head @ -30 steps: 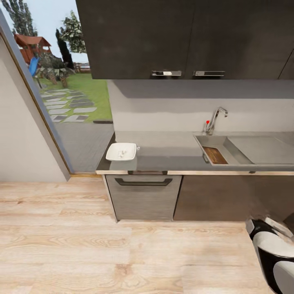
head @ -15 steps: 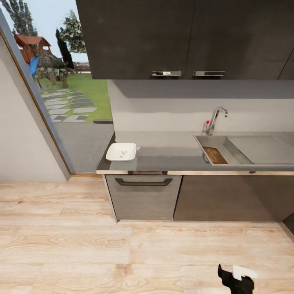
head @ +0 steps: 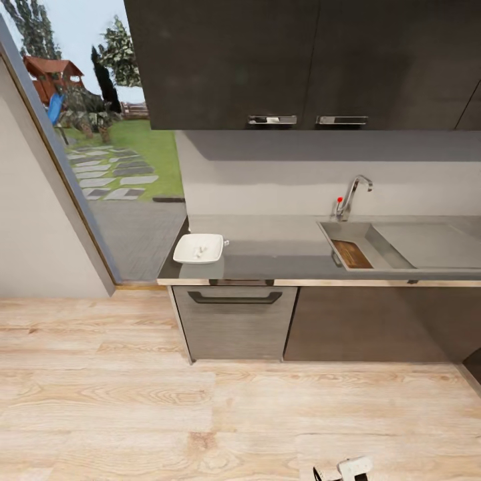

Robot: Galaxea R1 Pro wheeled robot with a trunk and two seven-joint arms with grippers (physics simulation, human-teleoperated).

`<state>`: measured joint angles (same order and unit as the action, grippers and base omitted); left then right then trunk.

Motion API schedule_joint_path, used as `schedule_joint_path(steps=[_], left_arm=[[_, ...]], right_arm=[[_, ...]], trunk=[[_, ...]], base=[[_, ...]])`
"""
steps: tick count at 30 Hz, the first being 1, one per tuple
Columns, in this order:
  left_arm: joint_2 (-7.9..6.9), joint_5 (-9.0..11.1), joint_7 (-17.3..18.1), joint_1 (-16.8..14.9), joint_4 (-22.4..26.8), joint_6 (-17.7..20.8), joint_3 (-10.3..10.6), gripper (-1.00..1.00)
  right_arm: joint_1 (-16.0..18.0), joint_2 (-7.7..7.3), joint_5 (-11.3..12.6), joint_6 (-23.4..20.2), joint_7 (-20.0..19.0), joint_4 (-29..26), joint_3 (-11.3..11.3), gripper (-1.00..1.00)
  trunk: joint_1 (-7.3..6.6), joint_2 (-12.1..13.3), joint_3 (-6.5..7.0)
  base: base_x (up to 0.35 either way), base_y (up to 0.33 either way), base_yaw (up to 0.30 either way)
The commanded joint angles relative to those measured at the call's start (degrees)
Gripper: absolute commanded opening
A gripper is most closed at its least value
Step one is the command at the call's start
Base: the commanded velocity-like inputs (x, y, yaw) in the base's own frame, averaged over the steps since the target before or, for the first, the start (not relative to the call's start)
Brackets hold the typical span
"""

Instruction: In the kitchen, take the Vidalia onion out of the sink, dice it on the chopping board with the paring knife, put the diced onion into the bowl on the countertop, then place both the paring knife and the chopping board into the sink.

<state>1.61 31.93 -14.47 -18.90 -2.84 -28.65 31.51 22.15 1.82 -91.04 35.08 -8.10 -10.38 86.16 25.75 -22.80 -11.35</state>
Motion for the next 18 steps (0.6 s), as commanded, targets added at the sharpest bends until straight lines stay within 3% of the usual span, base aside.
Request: schedule_joint_path(steps=[1,11,15,18], left_arm=[[0.01,0.15,-0.21,-0.09,-0.19,-0.26,0.48,1.00],[-0.34,0.09,-0.64,-0.09,0.30,-2.30,0.25,1.00],[-0.24,0.06,-0.79,-0.02,4.96,-0.66,0.11,1.00],[-0.28,0.00,-0.87,-0.02,10.87,5.41,0.11,1.00]], right_arm=[[-0.03,0.03,-0.42,0.21,-1.27,-0.23,0.50,1.00],[-0.17,0.12,-1.22,0.15,-1.85,-0.30,0.50,1.00],[-0.17,0.74,-1.74,-0.01,2.45,-0.24,0.06,1.00],[-0.17,2.10,-4.17,-0.24,8.80,-0.19,-0.35,1.00]], trunk=[[0.03,-0.12,-0.11],[0.03,-0.12,-0.11],[0.03,-0.12,-0.11],[0.03,-0.12,-0.11]], base=[[0.000,0.000,0.000],[0.000,0.000,0.000],[0.000,0.000,0.000],[0.000,0.000,0.000]])
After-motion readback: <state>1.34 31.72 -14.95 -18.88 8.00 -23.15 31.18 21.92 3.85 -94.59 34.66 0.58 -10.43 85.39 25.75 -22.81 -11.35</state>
